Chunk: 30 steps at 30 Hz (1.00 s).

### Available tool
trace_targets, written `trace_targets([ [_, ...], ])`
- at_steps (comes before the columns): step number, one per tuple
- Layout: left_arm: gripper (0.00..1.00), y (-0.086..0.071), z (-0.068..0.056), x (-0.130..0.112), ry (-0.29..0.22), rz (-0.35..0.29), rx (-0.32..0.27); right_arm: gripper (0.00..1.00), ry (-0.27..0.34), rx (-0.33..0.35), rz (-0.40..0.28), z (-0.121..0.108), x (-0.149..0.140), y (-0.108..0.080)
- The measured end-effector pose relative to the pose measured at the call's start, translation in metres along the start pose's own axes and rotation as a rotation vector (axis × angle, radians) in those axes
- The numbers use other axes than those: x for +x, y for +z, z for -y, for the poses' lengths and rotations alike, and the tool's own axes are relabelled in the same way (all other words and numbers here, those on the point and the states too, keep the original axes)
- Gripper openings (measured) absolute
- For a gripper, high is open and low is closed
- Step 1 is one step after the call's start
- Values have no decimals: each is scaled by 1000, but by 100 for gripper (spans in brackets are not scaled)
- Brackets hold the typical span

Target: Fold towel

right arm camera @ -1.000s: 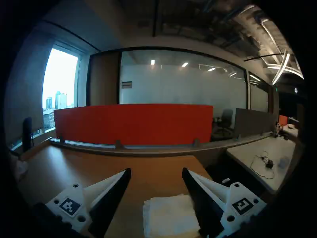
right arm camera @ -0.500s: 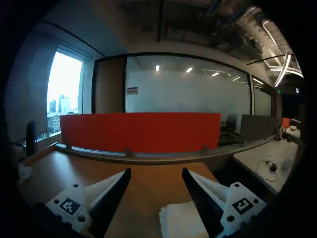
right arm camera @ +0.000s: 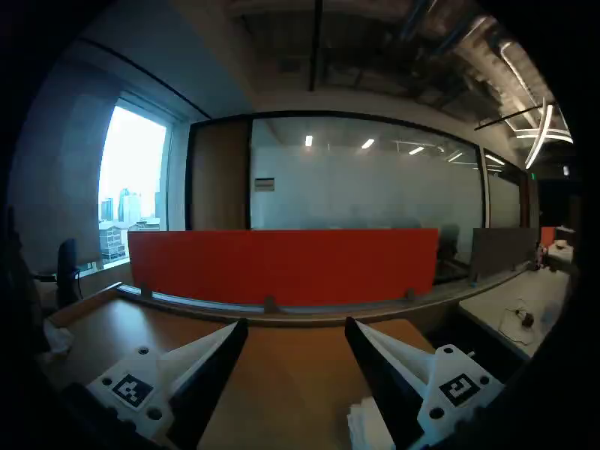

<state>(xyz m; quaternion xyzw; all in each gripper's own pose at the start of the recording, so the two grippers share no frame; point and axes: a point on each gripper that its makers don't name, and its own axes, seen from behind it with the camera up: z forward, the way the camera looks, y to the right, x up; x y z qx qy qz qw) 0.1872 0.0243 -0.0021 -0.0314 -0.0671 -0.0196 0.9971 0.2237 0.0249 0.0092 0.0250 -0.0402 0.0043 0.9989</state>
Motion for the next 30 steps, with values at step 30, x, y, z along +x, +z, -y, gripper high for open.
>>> trace_targets([
  [30,94,12,5,6,-17,-83,4,100,18,31,16,53,14,6],
])
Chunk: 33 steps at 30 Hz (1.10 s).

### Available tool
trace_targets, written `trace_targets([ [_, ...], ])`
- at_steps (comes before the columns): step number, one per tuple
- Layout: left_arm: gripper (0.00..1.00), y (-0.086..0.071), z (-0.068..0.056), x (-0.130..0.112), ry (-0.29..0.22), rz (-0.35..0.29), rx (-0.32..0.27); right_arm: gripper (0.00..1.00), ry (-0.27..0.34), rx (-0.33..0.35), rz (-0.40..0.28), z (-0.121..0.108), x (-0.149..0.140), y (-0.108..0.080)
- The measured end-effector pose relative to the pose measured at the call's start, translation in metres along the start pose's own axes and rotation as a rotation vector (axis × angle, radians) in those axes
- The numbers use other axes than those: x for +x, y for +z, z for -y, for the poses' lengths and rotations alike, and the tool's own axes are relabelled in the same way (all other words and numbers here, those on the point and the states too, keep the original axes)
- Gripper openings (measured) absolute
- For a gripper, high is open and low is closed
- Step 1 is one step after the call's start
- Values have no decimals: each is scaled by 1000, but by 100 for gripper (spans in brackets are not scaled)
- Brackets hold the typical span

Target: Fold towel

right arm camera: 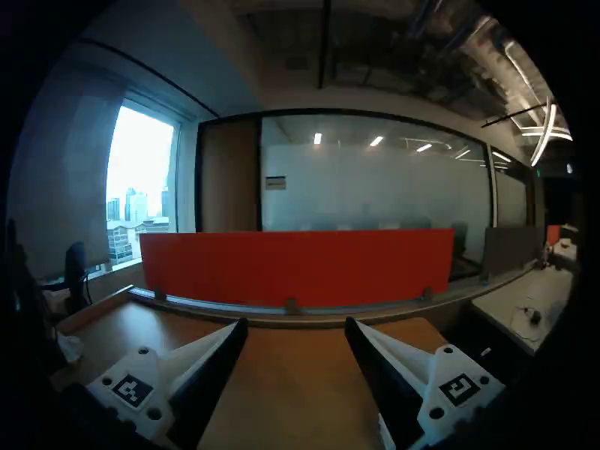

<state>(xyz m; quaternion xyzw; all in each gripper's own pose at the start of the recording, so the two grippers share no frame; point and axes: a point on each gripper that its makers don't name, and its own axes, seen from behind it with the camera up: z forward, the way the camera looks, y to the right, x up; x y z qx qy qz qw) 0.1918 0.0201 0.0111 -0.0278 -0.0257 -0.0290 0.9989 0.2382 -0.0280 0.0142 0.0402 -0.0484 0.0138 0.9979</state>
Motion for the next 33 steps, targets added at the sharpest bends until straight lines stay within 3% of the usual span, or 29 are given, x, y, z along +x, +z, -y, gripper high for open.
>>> trace_targets([
  [6,94,-2,-2,-16,48,-5,4,100,32,-4,-10,0,12,1],
  [15,94,-4,2,-49,45,-27,16,100,48,-21,-26,4,14,2],
  [33,94,-3,12,-137,74,-33,10,100,25,-29,-40,15,-30,6],
])
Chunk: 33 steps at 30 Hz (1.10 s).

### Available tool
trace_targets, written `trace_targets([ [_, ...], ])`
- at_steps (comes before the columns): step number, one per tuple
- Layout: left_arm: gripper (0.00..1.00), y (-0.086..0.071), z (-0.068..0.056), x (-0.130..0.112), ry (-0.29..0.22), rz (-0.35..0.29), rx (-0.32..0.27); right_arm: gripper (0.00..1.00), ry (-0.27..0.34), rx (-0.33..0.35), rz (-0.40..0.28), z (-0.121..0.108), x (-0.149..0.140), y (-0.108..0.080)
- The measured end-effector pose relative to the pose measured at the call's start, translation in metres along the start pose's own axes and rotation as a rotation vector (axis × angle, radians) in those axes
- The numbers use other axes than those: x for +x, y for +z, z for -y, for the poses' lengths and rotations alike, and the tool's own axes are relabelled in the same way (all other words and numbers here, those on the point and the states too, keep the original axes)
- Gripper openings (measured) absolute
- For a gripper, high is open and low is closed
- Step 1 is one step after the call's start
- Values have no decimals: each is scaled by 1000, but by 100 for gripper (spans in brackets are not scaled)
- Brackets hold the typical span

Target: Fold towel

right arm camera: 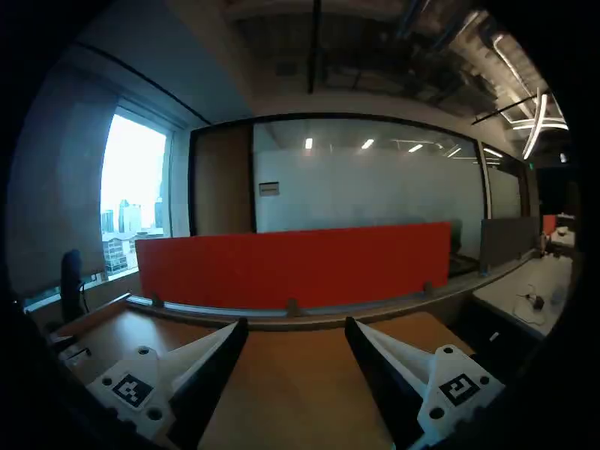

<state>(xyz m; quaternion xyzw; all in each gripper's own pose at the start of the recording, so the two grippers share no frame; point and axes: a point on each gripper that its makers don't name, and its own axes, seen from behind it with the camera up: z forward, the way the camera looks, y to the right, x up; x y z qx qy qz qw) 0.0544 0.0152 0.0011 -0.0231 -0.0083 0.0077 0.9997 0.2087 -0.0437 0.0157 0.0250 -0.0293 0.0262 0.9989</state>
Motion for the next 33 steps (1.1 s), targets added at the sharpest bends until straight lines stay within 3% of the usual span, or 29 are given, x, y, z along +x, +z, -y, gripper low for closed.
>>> trace_targets([
  [15,94,0,1,-47,3,-7,9,100,0,-1,-9,-3,-30,-5],
  [33,94,-3,5,-53,-16,-18,18,100,-6,-7,-10,-9,-35,-10],
])
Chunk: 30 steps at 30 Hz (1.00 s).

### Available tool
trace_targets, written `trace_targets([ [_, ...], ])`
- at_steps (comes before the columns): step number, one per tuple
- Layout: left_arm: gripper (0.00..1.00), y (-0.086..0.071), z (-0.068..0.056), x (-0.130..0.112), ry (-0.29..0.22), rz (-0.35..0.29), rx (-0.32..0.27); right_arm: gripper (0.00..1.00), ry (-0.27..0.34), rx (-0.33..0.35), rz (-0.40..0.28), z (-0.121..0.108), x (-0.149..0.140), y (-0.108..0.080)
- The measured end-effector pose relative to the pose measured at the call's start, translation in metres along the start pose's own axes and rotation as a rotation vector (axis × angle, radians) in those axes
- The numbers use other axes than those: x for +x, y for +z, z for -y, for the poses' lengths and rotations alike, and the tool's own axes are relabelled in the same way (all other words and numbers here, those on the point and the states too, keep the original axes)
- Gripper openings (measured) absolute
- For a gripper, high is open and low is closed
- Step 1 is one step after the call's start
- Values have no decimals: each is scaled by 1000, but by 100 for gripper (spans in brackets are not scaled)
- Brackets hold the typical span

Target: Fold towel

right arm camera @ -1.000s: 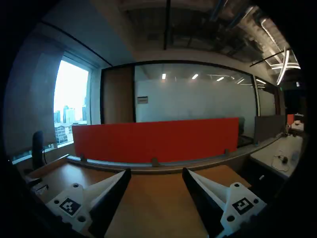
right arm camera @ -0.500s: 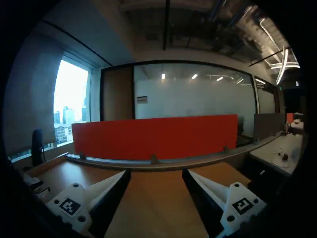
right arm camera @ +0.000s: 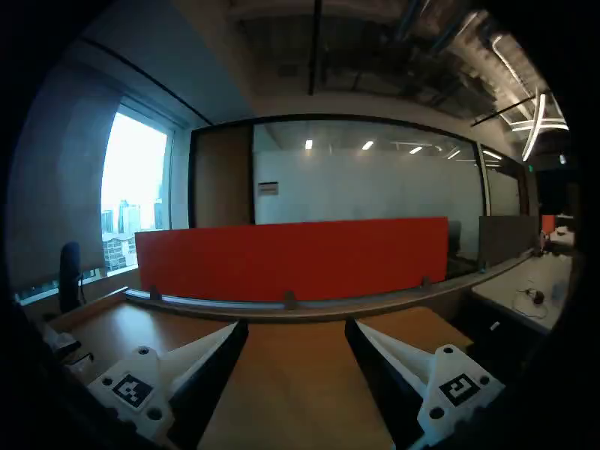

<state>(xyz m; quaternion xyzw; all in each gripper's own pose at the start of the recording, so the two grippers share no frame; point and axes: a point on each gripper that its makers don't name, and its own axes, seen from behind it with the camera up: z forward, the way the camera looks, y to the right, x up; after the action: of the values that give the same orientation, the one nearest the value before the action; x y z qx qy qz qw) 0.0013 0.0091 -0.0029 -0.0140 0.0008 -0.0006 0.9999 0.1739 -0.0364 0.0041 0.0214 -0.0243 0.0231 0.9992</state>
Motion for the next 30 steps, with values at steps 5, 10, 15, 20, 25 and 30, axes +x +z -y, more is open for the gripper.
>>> trace_targets([
  [5,94,0,0,0,1,0,-1,100,3,0,4,-1,-3,-1],
  [10,94,0,0,0,1,1,-3,100,3,0,5,-2,-3,-2],
  [15,94,0,0,-1,1,1,-3,100,3,0,2,-4,-4,-3],
  [20,94,0,0,-1,1,2,-3,100,4,-3,3,-7,-7,-3],
  [25,94,0,0,0,1,2,-3,100,-4,-10,-11,-13,-4,-5],
  [30,94,0,1,-1,1,2,-3,100,-20,-25,-36,-22,1,-7],
])
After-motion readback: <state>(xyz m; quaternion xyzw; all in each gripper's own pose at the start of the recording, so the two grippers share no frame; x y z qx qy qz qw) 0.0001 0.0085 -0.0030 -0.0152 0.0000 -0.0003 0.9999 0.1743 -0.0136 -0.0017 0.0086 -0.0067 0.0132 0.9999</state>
